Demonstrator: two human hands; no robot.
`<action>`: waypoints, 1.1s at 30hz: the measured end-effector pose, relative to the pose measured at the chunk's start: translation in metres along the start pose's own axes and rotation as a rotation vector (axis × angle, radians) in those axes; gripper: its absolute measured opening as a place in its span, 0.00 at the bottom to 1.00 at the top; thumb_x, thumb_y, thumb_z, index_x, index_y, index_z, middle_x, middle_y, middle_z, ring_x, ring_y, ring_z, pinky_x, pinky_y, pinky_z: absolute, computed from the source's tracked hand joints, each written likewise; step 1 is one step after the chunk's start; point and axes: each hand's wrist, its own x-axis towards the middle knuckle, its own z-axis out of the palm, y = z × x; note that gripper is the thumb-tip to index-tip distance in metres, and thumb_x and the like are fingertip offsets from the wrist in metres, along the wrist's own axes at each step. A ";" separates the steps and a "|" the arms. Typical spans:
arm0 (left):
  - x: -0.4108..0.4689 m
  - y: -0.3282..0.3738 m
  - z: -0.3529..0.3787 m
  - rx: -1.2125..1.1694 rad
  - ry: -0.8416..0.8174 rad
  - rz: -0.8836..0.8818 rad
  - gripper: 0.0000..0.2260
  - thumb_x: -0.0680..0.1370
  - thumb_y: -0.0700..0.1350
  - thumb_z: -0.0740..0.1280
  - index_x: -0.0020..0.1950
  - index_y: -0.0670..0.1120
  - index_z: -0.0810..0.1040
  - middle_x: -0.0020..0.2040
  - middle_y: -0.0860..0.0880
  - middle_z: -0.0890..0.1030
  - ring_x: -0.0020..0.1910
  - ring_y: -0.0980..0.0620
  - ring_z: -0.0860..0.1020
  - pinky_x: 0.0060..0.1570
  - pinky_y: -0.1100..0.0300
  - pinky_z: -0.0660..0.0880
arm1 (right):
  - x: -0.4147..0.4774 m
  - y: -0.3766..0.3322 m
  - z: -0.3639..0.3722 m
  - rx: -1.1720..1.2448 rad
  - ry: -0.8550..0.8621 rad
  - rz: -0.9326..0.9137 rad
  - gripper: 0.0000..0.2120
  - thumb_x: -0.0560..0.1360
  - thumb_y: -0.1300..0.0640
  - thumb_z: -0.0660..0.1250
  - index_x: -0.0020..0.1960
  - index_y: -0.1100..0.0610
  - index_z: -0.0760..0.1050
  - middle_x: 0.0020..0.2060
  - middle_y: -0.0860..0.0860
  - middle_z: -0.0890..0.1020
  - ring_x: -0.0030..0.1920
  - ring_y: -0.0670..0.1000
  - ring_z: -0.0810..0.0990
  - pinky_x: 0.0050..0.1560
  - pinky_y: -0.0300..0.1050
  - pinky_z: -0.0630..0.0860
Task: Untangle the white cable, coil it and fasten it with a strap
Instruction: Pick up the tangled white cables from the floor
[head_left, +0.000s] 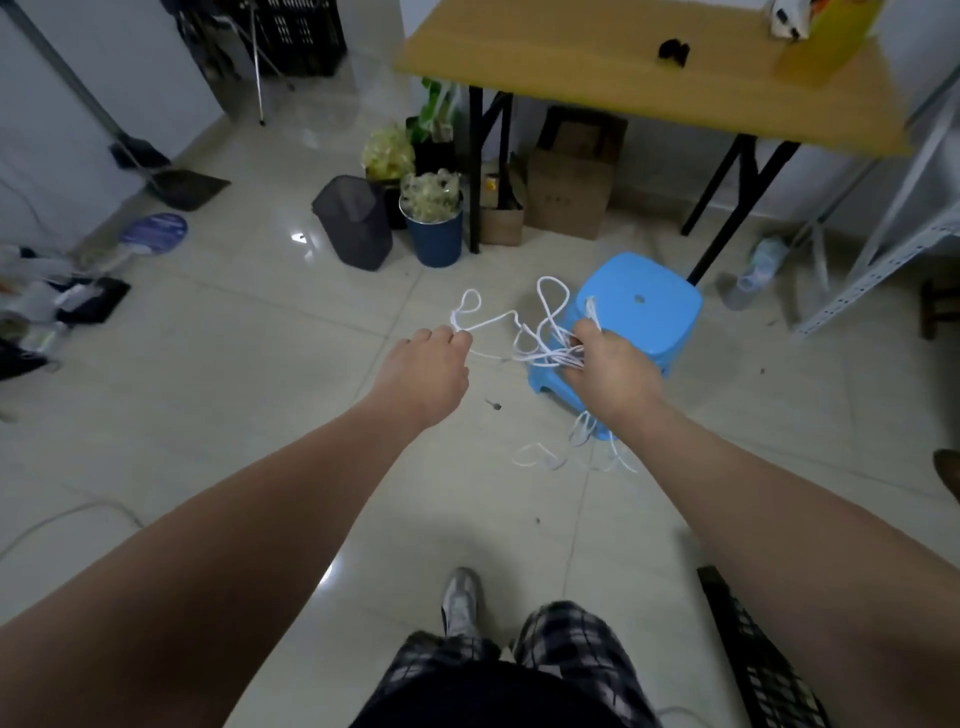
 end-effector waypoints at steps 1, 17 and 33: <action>0.017 -0.006 -0.004 -0.002 -0.012 0.017 0.17 0.80 0.47 0.57 0.69 0.45 0.66 0.64 0.44 0.72 0.62 0.43 0.71 0.56 0.51 0.68 | 0.016 -0.002 -0.001 0.002 -0.003 0.014 0.10 0.75 0.54 0.64 0.53 0.55 0.69 0.48 0.57 0.78 0.48 0.60 0.77 0.39 0.48 0.69; 0.321 -0.051 -0.062 -0.064 -0.021 0.092 0.18 0.80 0.45 0.56 0.69 0.44 0.65 0.64 0.42 0.71 0.63 0.41 0.70 0.58 0.47 0.69 | 0.292 0.016 -0.059 0.101 0.021 0.134 0.11 0.75 0.57 0.61 0.58 0.54 0.70 0.51 0.57 0.79 0.51 0.61 0.76 0.39 0.45 0.65; 0.602 -0.105 -0.100 -0.080 0.002 0.227 0.16 0.81 0.47 0.56 0.67 0.44 0.66 0.63 0.43 0.72 0.62 0.41 0.70 0.57 0.47 0.70 | 0.532 0.038 -0.082 0.201 0.141 0.307 0.10 0.73 0.55 0.64 0.55 0.53 0.71 0.50 0.53 0.81 0.49 0.60 0.78 0.39 0.44 0.67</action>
